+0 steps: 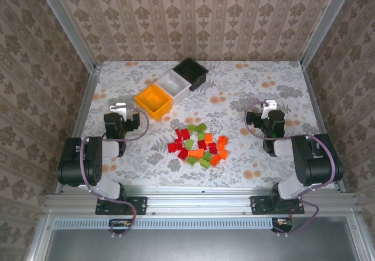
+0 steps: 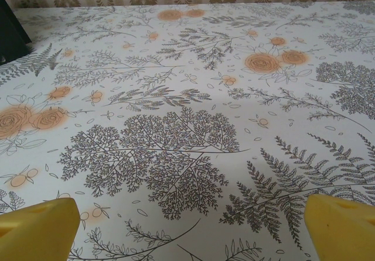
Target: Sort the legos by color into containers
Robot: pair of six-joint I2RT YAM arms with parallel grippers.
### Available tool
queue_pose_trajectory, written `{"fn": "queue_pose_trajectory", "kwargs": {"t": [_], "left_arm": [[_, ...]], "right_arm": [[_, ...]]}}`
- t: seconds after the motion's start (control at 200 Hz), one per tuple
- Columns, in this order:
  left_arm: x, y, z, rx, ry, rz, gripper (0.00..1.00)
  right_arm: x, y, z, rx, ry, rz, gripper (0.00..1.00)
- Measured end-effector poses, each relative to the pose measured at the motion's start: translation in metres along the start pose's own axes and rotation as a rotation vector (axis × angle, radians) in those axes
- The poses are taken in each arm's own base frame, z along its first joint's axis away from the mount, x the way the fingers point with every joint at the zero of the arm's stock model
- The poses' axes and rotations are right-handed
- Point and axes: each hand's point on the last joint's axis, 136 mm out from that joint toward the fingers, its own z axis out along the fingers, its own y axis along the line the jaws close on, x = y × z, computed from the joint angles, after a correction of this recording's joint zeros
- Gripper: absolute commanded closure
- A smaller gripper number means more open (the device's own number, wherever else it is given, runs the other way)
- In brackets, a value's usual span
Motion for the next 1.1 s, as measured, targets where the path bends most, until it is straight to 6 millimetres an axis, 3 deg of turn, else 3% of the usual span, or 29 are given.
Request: {"fn": "queue_pose_trajectory", "kwargs": {"t": [0.38, 0.44, 0.505, 0.58, 0.66, 0.72, 0.77, 0.815, 0.865, 0.925, 1.005, 1.1], "left_arm": [[-0.001, -0.002, -0.001, 0.006, 0.029, 0.006, 0.00], [-0.015, -0.003, -0.006, 0.009, 0.047, 0.015, 0.00], [-0.057, -0.006, -0.016, 0.016, 0.015, 0.016, 0.00], [-0.126, -0.007, -0.038, 0.023, -0.084, -0.015, 0.00], [-0.189, -0.003, -0.068, 0.018, -0.168, -0.124, 0.00], [-0.219, 0.003, -0.089, 0.015, -0.188, -0.230, 0.00], [-0.231, 0.011, -0.103, 0.008, -0.188, -0.310, 0.00], [-0.228, 0.019, -0.110, -0.009, -0.169, -0.382, 0.00], [-0.210, 0.028, -0.111, -0.026, -0.123, -0.457, 0.00], [-0.179, 0.037, -0.106, -0.037, -0.050, -0.529, 0.02], [-0.129, 0.044, -0.098, -0.081, 0.104, -0.597, 0.03], [-0.098, 0.038, -0.094, -0.086, 0.240, -0.613, 0.06]], "right_arm": [[0.000, 0.000, 0.000, 0.001, 0.000, 0.000, 0.00], [0.001, 0.000, 0.000, 0.012, 0.020, -0.005, 0.00], [-0.007, 0.002, -0.001, 0.025, 0.059, -0.017, 0.00], [-0.046, 0.008, -0.007, 0.037, 0.047, -0.015, 0.00], [-0.120, 0.012, -0.023, 0.052, -0.027, 0.063, 0.00], [-0.172, 0.011, -0.039, 0.056, -0.097, 0.143, 0.00], [-0.199, 0.005, -0.052, 0.067, -0.136, 0.253, 0.00], [-0.205, -0.002, -0.056, 0.068, -0.140, 0.333, 0.02], [-0.195, -0.010, -0.055, 0.067, -0.104, 0.400, 0.06], [-0.168, -0.017, -0.043, 0.080, -0.010, 0.460, 0.08], [-0.118, -0.018, -0.029, 0.101, 0.149, 0.504, 0.09], [-0.076, -0.012, -0.031, 0.105, 0.280, 0.534, 0.09]]}}
